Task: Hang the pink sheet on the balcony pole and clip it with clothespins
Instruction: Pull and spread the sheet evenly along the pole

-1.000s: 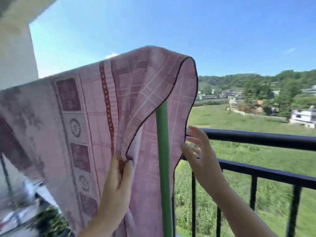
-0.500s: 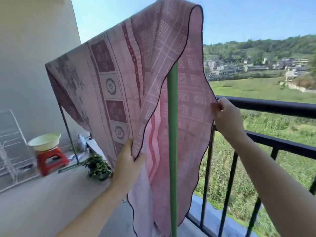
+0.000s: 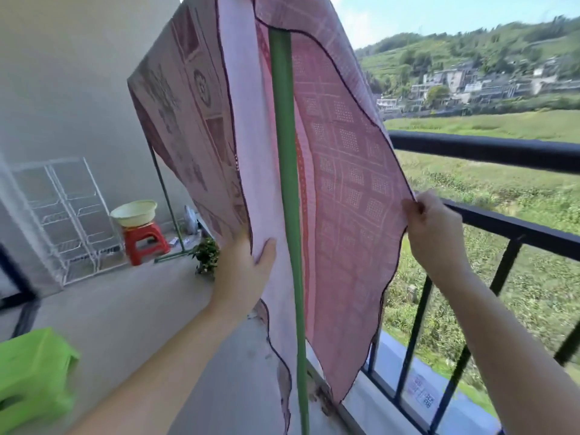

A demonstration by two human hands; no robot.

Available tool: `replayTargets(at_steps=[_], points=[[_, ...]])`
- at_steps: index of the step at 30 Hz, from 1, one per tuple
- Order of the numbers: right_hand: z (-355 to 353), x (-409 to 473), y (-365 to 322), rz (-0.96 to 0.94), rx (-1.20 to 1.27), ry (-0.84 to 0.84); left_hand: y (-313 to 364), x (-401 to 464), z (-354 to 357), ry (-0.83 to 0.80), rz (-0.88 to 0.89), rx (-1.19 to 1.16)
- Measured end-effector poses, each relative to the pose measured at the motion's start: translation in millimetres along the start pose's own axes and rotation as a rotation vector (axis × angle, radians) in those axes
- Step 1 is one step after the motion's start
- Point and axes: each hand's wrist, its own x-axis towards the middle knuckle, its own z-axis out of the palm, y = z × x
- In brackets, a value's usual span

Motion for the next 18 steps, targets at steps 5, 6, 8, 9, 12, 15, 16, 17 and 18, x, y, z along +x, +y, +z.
replayTargets(at_steps=[5,6,8,9,12,15,16,17,18], points=[[12,-31,2,-0.026,0.037,-0.060,2,-17,-5,-0.029,-0.009,0.061],[14,-36,4,-0.025,0.031,-0.066,5,-16,-8,-0.019,0.000,0.064],[17,-48,14,-0.003,0.030,-0.096,13,-11,-15,0.026,0.028,0.073],[17,-55,21,0.014,0.028,-0.116,18,-8,-19,0.051,0.044,0.081],[17,-77,43,0.068,-0.012,-0.146,34,3,-34,0.108,0.077,0.067],[16,-103,61,0.144,-0.034,-0.150,46,5,-40,0.123,0.094,0.023],[19,-114,68,0.162,-0.046,-0.158,46,2,-38,0.103,0.094,0.015],[21,-125,73,0.188,-0.058,-0.176,45,-3,-35,0.076,0.089,0.023],[24,-135,78,0.212,-0.068,-0.198,42,-7,-31,0.055,0.079,0.037]])
